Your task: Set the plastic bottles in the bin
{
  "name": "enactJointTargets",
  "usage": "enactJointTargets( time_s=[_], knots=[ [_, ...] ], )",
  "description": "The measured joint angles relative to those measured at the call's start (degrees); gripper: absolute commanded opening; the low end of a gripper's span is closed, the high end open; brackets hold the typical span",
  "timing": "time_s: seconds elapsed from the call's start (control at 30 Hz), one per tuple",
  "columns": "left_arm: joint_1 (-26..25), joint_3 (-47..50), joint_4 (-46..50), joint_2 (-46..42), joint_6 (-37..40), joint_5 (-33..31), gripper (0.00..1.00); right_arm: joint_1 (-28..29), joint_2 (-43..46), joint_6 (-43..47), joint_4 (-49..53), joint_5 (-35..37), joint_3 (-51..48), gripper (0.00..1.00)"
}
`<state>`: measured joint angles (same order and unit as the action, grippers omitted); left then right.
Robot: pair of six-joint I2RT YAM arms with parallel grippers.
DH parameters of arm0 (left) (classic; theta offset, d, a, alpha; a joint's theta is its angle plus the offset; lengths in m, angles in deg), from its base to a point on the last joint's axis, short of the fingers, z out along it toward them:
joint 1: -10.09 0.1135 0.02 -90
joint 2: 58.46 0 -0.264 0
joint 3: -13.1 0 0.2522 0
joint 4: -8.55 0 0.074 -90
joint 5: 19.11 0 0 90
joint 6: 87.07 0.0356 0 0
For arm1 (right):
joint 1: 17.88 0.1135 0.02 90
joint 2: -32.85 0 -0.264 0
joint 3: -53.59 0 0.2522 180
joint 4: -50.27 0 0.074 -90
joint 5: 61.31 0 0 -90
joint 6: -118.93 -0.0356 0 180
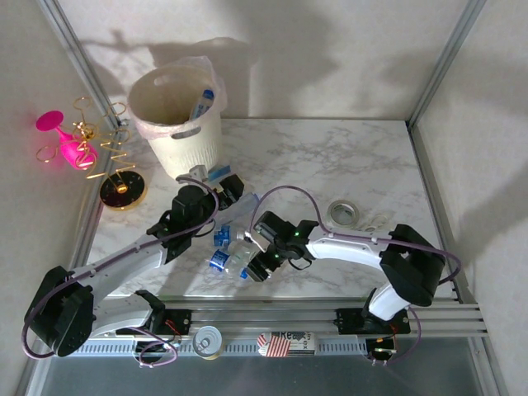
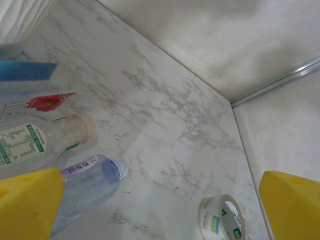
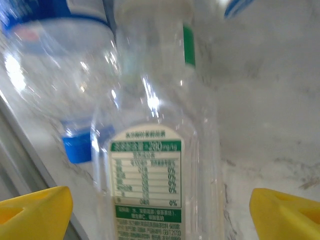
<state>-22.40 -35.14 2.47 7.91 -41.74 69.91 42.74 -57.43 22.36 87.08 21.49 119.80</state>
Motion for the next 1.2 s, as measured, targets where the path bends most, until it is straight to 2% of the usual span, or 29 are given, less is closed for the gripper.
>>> enactJointTargets(
  time_s=[0.23,0.53,0.83,1.0,1.2],
  knots=[
    [0.0,0.55,-0.26,0.07,-0.02,-0.15,1.0,0.37,-2.47,1.66,2.05,3.82,0.2,0.79],
    [0.0,0.55,-1.14,0.22,-0.17,-0.17,1.0,0.46,-2.99,3.32,1.49,4.59,0.22,0.52],
    [0.0,0.42,-1.14,0.22,-0.26,-0.15,1.0,-0.7,2.23,3.82,-0.17,4.24,-1.2,0.48],
    [-0.22,-0.07,-1.2,0.2,-0.85,-0.15,1.0,-5.95,7.41,2.69,-4.11,1.79,-2.29,0.48],
    [-1.64,-1.07,-1.68,0.07,-1.7,-0.13,0.99,-12.66,8.55,-0.55,-11.52,-2.34,-2.43,0.48]
  ],
)
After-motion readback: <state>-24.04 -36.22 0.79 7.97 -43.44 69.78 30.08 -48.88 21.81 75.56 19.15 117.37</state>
